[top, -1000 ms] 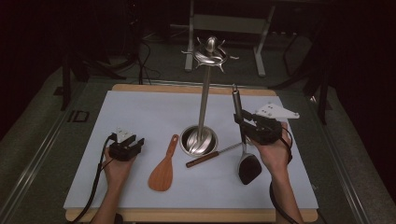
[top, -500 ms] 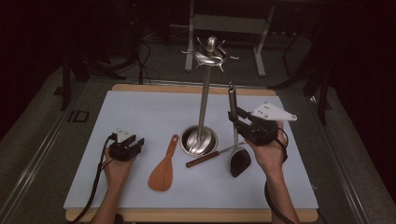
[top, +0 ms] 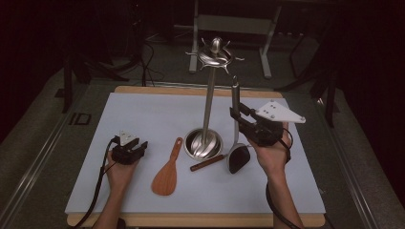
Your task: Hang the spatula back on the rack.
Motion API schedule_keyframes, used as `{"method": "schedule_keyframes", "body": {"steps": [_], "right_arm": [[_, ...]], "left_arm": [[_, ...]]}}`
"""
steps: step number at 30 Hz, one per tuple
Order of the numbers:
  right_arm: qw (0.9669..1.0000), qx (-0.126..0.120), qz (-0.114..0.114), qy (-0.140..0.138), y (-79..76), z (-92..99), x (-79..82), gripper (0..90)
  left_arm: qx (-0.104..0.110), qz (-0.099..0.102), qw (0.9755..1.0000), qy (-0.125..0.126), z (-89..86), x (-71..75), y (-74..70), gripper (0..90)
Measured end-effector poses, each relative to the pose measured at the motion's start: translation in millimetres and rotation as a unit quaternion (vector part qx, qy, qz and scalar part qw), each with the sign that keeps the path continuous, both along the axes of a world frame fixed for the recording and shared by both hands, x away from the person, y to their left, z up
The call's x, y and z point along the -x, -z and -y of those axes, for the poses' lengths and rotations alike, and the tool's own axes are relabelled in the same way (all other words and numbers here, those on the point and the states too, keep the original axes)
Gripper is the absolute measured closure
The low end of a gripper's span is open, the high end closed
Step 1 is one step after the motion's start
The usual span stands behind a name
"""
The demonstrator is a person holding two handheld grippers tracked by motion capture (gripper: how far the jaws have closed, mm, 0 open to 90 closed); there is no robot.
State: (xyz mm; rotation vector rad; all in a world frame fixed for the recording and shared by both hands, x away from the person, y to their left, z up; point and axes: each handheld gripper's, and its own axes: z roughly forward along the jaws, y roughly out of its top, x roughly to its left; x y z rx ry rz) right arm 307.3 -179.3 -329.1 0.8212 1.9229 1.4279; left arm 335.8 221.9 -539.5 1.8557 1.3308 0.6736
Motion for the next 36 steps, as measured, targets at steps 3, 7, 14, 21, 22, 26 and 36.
{"method": "schedule_keyframes", "body": {"steps": [3,7,14,21,22,26,36], "right_arm": [[1.0000,-0.005,0.006,-0.001,-3.3,-2.2,1.9,69.4],[0.9999,-0.011,0.011,-0.005,-6.3,-5.4,3.2,69.4],[0.9998,-0.016,0.013,-0.002,-10.7,-12.8,2.3,69.4],[0.9998,-0.018,0.009,0.000,-10.5,-20.3,-2.1,69.3],[0.9998,-0.019,0.010,0.002,-10.0,-21.1,-2.9,69.3],[0.9997,-0.022,0.008,0.006,-8.0,-22.6,-6.1,69.3],[0.9996,-0.027,0.006,0.011,-2.9,-25.9,-8.9,69.2]], "left_arm": [[0.000,0.000,1.0000,0.000,0.0,0.0,-0.1,59.8],[0.001,0.000,1.0000,0.000,0.0,0.0,0.0,59.8],[0.000,0.000,1.0000,0.000,0.0,0.0,0.0,59.7],[0.001,0.000,1.0000,0.000,-0.1,-0.1,0.0,59.7],[0.002,0.000,1.0000,-0.001,0.0,-0.1,0.1,59.7],[0.002,0.000,1.0000,-0.001,-0.1,-0.2,0.1,59.6],[0.002,0.000,1.0000,-0.001,0.0,-0.1,0.1,59.6]]}}
